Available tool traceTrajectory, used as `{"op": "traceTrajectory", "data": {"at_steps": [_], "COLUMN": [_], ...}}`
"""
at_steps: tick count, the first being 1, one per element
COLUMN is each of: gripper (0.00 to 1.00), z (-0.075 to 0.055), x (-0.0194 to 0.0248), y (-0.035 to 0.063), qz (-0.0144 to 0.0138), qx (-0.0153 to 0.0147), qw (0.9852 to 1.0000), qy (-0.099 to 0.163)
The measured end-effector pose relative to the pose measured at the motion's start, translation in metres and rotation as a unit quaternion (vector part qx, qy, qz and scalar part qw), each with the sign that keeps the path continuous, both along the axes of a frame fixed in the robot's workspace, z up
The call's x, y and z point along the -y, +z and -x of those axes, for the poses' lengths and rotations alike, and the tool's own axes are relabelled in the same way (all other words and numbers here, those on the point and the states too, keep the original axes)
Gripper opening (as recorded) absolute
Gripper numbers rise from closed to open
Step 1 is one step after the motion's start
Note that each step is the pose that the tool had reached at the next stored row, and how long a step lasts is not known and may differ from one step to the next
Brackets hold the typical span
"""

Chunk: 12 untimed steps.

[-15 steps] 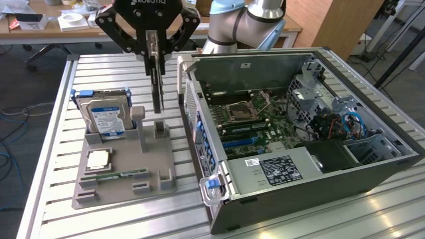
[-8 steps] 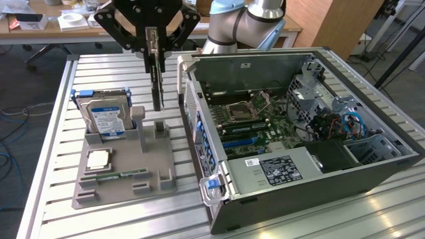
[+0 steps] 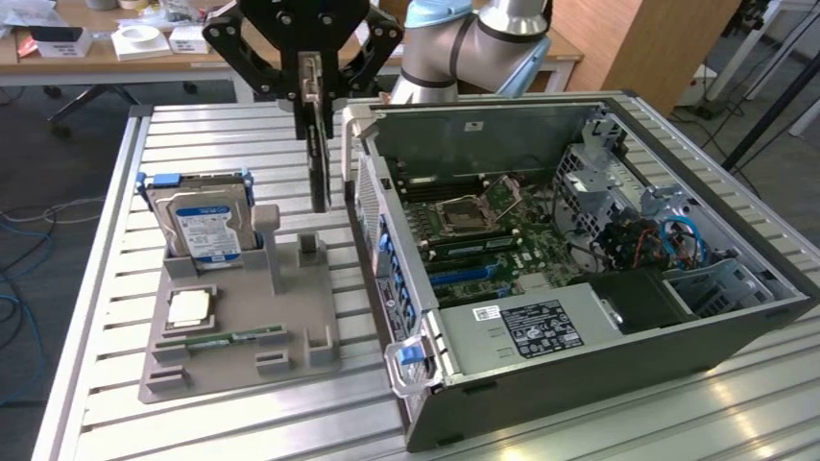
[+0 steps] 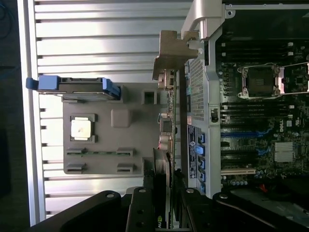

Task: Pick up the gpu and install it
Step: 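Pick up the gpu and move the gpu toward the slot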

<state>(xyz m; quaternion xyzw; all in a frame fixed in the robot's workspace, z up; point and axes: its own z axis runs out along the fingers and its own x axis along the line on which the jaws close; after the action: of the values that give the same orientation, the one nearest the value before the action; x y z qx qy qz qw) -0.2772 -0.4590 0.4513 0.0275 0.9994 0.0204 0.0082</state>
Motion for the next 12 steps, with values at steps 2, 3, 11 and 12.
{"op": "traceTrajectory", "data": {"at_steps": [2,3,11,12], "gripper": [0.26,0.26,0.26,0.26], "z": [-0.004,-0.006,-0.026,-0.029], "x": [0.0,0.0,0.0,0.0], "y": [0.0,0.0,0.0,0.0], "qz": [0.0,0.0,0.0,0.0], "qx": [0.0,0.0,0.0,0.0], "qw": [1.0,1.0,1.0,1.0], "qy": [0.0,0.0,0.0,0.0]}}
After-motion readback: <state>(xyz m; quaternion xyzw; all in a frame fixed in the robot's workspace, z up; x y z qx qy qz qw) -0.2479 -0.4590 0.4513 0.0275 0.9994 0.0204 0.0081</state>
